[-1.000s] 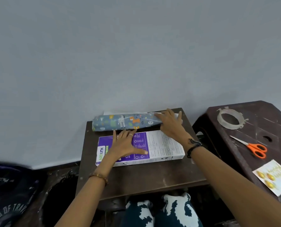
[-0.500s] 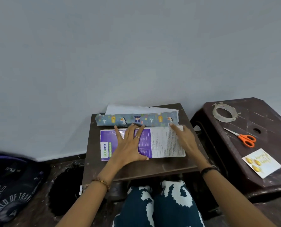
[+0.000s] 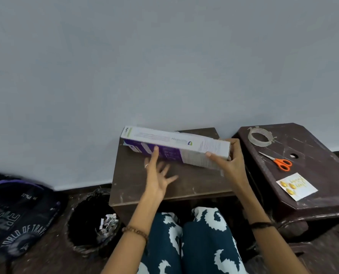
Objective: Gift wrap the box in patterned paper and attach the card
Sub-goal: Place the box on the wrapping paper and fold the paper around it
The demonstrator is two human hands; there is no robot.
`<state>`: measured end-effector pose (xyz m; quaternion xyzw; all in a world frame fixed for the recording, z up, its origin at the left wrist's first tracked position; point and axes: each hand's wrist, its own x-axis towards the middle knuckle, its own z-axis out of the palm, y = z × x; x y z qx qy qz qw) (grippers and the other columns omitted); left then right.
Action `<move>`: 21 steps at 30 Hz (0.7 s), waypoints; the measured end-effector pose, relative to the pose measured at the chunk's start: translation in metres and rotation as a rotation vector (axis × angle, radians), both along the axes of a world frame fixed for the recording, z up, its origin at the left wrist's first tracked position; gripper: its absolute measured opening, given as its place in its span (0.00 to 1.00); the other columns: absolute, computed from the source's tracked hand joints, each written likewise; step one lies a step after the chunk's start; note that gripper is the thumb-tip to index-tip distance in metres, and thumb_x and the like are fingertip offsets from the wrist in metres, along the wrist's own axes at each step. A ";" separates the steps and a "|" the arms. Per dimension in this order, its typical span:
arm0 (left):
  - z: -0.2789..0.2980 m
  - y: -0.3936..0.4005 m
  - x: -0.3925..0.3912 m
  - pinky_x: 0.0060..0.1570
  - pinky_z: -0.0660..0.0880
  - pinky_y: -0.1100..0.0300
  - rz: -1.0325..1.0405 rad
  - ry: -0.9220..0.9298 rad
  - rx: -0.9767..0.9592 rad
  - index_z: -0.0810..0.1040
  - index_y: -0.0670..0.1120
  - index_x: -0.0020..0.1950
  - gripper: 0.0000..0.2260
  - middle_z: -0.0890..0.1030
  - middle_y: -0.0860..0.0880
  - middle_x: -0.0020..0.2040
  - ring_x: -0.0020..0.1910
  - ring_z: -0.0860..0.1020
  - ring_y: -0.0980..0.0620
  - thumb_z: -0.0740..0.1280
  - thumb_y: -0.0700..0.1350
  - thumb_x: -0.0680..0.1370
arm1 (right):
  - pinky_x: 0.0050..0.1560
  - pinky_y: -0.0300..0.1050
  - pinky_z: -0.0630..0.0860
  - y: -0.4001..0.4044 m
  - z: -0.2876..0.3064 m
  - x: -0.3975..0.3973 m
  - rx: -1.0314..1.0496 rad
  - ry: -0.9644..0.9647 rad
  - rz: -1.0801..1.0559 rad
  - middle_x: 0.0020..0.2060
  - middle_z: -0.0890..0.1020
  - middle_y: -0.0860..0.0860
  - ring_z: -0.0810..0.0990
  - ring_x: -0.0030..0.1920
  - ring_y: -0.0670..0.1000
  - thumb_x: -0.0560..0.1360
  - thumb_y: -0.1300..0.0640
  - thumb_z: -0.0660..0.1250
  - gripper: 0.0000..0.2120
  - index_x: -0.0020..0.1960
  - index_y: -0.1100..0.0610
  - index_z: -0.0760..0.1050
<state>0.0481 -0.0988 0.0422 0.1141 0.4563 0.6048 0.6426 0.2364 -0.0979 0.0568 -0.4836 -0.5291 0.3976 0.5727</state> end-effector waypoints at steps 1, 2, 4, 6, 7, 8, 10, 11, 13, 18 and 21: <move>0.010 0.001 0.002 0.57 0.69 0.34 -0.035 -0.115 0.029 0.60 0.51 0.72 0.30 0.69 0.41 0.66 0.66 0.69 0.40 0.64 0.58 0.73 | 0.61 0.49 0.73 -0.009 0.001 -0.005 0.089 -0.070 0.037 0.58 0.77 0.50 0.71 0.66 0.50 0.63 0.51 0.76 0.22 0.52 0.46 0.69; 0.018 0.004 0.004 0.53 0.73 0.37 -0.031 -0.193 0.052 0.66 0.49 0.69 0.27 0.74 0.41 0.62 0.62 0.73 0.41 0.64 0.59 0.74 | 0.66 0.49 0.68 -0.018 0.001 -0.010 0.170 -0.170 0.088 0.61 0.75 0.49 0.65 0.71 0.48 0.64 0.52 0.75 0.23 0.54 0.46 0.69; 0.027 0.008 0.007 0.49 0.77 0.44 0.049 -0.286 0.085 0.71 0.47 0.65 0.21 0.80 0.43 0.55 0.52 0.78 0.43 0.64 0.56 0.75 | 0.73 0.58 0.55 -0.033 -0.003 -0.021 0.304 -0.412 0.191 0.62 0.74 0.47 0.57 0.74 0.47 0.68 0.54 0.71 0.20 0.56 0.46 0.66; 0.024 0.007 0.006 0.46 0.78 0.48 0.125 -0.323 0.108 0.72 0.46 0.64 0.18 0.81 0.44 0.49 0.47 0.79 0.46 0.65 0.50 0.76 | 0.73 0.64 0.47 -0.044 -0.009 -0.025 0.349 -0.560 0.247 0.58 0.75 0.43 0.55 0.75 0.46 0.72 0.54 0.66 0.16 0.57 0.48 0.66; 0.022 0.005 0.004 0.44 0.79 0.50 0.133 -0.317 0.119 0.72 0.47 0.63 0.16 0.81 0.45 0.47 0.46 0.80 0.47 0.65 0.48 0.76 | 0.73 0.63 0.49 -0.049 -0.010 -0.024 0.335 -0.554 0.257 0.57 0.75 0.41 0.57 0.74 0.44 0.73 0.54 0.65 0.14 0.58 0.50 0.68; 0.018 0.002 0.001 0.43 0.79 0.51 0.130 -0.303 0.135 0.72 0.47 0.61 0.14 0.81 0.46 0.46 0.45 0.80 0.48 0.65 0.47 0.76 | 0.74 0.60 0.53 -0.052 -0.010 -0.023 0.294 -0.488 0.243 0.57 0.75 0.39 0.59 0.73 0.42 0.73 0.53 0.66 0.14 0.58 0.52 0.69; 0.015 -0.003 -0.004 0.43 0.79 0.52 0.104 -0.303 0.168 0.74 0.47 0.58 0.12 0.83 0.47 0.44 0.44 0.81 0.49 0.64 0.47 0.76 | 0.68 0.41 0.65 -0.053 -0.002 -0.020 0.153 -0.296 0.150 0.59 0.75 0.38 0.66 0.66 0.34 0.70 0.51 0.70 0.18 0.57 0.52 0.71; 0.014 -0.004 -0.006 0.43 0.79 0.52 0.092 -0.309 0.180 0.75 0.47 0.57 0.11 0.83 0.47 0.43 0.43 0.81 0.49 0.64 0.47 0.75 | 0.60 0.29 0.68 -0.051 0.005 -0.020 0.074 -0.225 0.099 0.59 0.74 0.37 0.69 0.61 0.31 0.67 0.48 0.71 0.21 0.58 0.51 0.71; 0.013 -0.006 -0.008 0.41 0.79 0.54 0.062 -0.301 0.201 0.76 0.46 0.54 0.09 0.84 0.47 0.42 0.40 0.82 0.49 0.63 0.46 0.75 | 0.48 0.26 0.71 -0.042 0.019 -0.018 -0.078 -0.210 0.062 0.58 0.75 0.39 0.76 0.53 0.33 0.63 0.43 0.72 0.29 0.61 0.47 0.68; 0.011 -0.004 -0.003 0.41 0.80 0.56 -0.131 -0.187 0.206 0.78 0.43 0.51 0.13 0.84 0.45 0.42 0.38 0.82 0.48 0.67 0.43 0.67 | 0.42 0.36 0.76 -0.015 0.036 -0.017 -0.360 -0.442 0.277 0.51 0.78 0.45 0.79 0.46 0.44 0.66 0.47 0.76 0.35 0.67 0.48 0.63; 0.000 0.011 -0.007 0.49 0.78 0.51 -0.163 -0.144 0.210 0.74 0.44 0.55 0.16 0.82 0.44 0.48 0.45 0.80 0.47 0.68 0.39 0.68 | 0.44 0.42 0.77 -0.001 0.034 -0.016 -0.324 -0.489 0.215 0.51 0.79 0.48 0.80 0.44 0.44 0.66 0.48 0.76 0.29 0.61 0.50 0.67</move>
